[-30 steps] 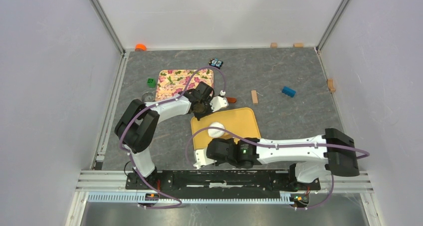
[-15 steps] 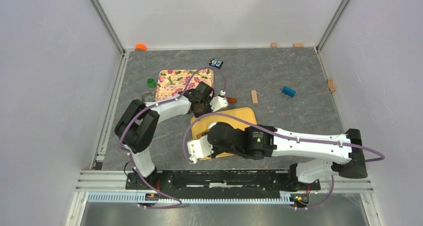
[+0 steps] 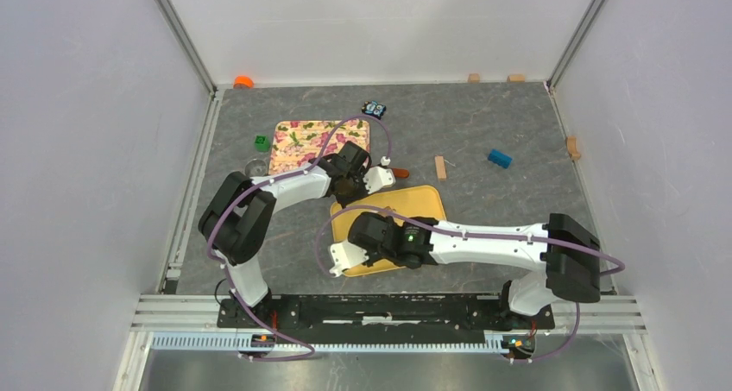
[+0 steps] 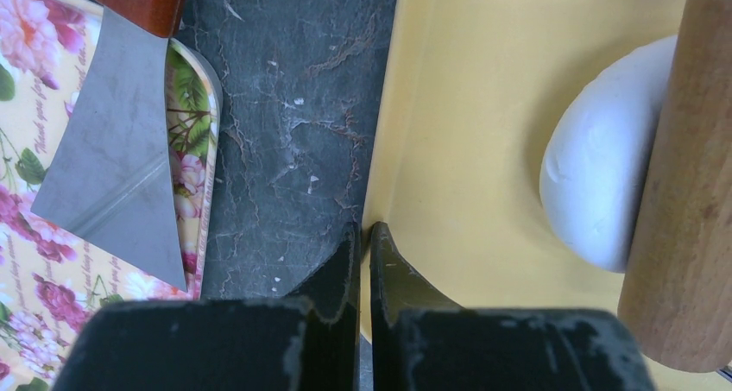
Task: Roll out the dumpling wrappers from the dough
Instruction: Flatten out the dough on the work surface.
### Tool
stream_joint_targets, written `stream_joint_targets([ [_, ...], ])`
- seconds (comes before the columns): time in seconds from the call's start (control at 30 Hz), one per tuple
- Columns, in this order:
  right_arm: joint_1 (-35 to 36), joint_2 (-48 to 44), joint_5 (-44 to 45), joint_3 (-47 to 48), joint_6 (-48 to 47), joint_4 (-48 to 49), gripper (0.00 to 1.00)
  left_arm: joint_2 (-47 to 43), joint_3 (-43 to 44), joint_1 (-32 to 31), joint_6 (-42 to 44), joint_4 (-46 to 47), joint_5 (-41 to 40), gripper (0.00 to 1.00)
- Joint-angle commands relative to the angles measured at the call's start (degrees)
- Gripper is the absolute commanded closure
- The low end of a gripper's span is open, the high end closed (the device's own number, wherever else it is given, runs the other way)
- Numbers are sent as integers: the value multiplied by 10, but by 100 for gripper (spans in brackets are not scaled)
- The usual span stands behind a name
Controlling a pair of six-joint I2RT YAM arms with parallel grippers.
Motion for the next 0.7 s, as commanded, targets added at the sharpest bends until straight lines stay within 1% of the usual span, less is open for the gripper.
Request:
stream_joint_targets([
  [0.0,8,-12,-43,-53,42,-36,100,66,-37,1,14,-2,-8,98],
  [0.13,26,-40,-51,-62,71,-60,100,66,-37,2,14,-2,-8,98],
  [0.2,26,-43,-49,-64,65,-49,100,66,-37,1,14,-2,-8,98],
  [0.37,10,4,-61,-44,30,-19,100,66,-37,1,14,-2,-8,98],
  [0.47,12,23,-65,-25,40,-43,100,66,-37,1,14,-2,-9,98],
  [0.67,58,-39,-61,-57,107,-92,100,66,-37,1,15,-2,-8,98],
])
